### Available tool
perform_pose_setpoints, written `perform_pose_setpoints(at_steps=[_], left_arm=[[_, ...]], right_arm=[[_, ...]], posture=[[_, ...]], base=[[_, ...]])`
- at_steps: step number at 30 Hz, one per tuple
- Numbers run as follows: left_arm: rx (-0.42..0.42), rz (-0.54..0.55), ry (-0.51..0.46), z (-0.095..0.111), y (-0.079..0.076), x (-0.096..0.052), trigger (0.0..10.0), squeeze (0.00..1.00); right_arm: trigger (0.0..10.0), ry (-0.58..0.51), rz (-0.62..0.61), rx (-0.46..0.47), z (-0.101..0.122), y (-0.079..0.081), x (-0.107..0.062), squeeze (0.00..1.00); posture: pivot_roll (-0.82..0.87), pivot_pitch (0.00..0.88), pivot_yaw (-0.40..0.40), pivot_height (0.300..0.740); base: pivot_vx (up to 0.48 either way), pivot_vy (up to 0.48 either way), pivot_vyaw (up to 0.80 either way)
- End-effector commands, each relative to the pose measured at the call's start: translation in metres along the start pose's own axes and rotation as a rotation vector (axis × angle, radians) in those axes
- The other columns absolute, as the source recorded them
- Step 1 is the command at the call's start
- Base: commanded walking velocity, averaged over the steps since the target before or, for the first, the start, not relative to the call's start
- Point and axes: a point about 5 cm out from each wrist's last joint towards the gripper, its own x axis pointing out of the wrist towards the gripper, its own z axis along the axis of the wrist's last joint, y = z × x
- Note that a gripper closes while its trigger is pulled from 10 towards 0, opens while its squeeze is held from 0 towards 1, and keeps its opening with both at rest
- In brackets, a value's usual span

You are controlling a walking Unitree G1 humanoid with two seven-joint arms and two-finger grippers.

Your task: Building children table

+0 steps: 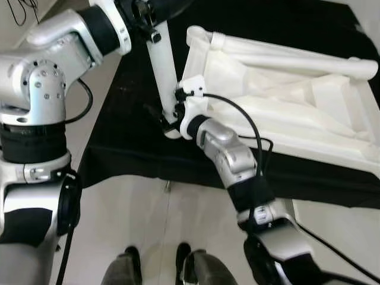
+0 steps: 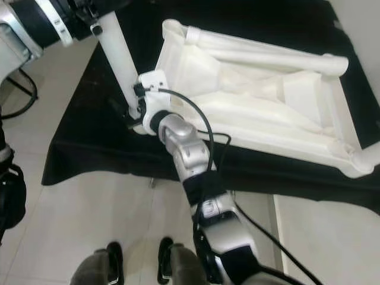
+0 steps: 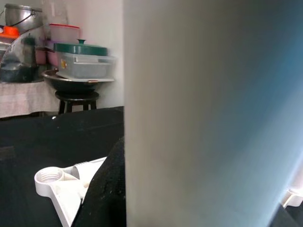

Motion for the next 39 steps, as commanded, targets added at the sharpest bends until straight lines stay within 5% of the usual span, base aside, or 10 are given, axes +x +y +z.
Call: perform_pose_setpoints(at_steps=[1,9,13,14,30,31,32,36,37,39], left_arm=[[-0.061,-0.206,0.06,-0.014,-0.025,0.009,0.0,0.0],[-0.061,-0.296,0.092,-0.019,-0.031,0.007,0.0,0.0],[-0.06,-0.315,0.104,-0.02,-0.033,0.006,0.0,0.0],[-0.056,-0.323,0.111,-0.022,-0.033,0.005,0.0,0.0],[-0.045,-0.391,0.113,-0.026,-0.036,0.004,0.0,0.0],[-0.047,-0.386,0.102,-0.025,-0.035,0.004,2.9,0.0],[-0.046,-0.345,0.087,-0.025,-0.031,0.006,10.0,1.0],[-0.037,-0.235,0.056,-0.022,-0.021,0.011,10.0,1.0],[-0.028,-0.22,0.054,-0.02,-0.019,0.012,10.0,0.0],[-0.028,-0.22,0.054,-0.02,-0.019,0.012,10.0,0.0]], right_arm=[[10.0,-0.053,0.108,-0.046,0.026,0.003,0.008,0.0],[10.0,-0.148,0.395,-0.026,0.053,0.021,0.012,0.0],[7.3,-0.135,0.434,-0.039,0.054,0.024,0.014,0.0],[0.0,-0.126,0.456,-0.048,0.054,0.026,0.016,0.0],[0.0,-0.059,0.505,-0.106,0.049,0.025,0.022,0.0],[0.0,-0.057,0.498,-0.104,0.049,0.025,0.022,0.0],[0.0,-0.057,0.483,-0.097,0.048,0.024,0.023,0.0],[0.0,-0.06,0.432,-0.071,0.046,0.022,0.025,0.0],[0.0,-0.057,0.4,-0.058,0.045,0.02,0.026,0.0],[0.0,-0.057,0.4,-0.058,0.045,0.02,0.026,0.0]], posture=[[-0.14,0.289,-0.112,0.74],[-0.13,0.286,-0.107,0.74],[-0.13,0.286,-0.107,0.74],[-0.13,0.283,-0.105,0.74],[-0.13,0.273,-0.102,0.74],[-0.13,0.274,-0.102,0.74],[-0.14,0.277,-0.101,0.74],[-0.14,0.281,-0.101,0.74],[-0.14,0.283,-0.101,0.74],[-0.14,0.283,-0.101,0.74]], base=[[0.0,0.0,0.0],[0.0,0.0,0.0],[0.0,0.0,0.0],[0.0,0.0,0.0],[0.0,0.0,0.0],[0.0,0.0,0.0],[0.0,0.0,0.0],[0.0,0.0,0.0],[0.0,0.0,0.0],[0.0,0.0,0.0]])
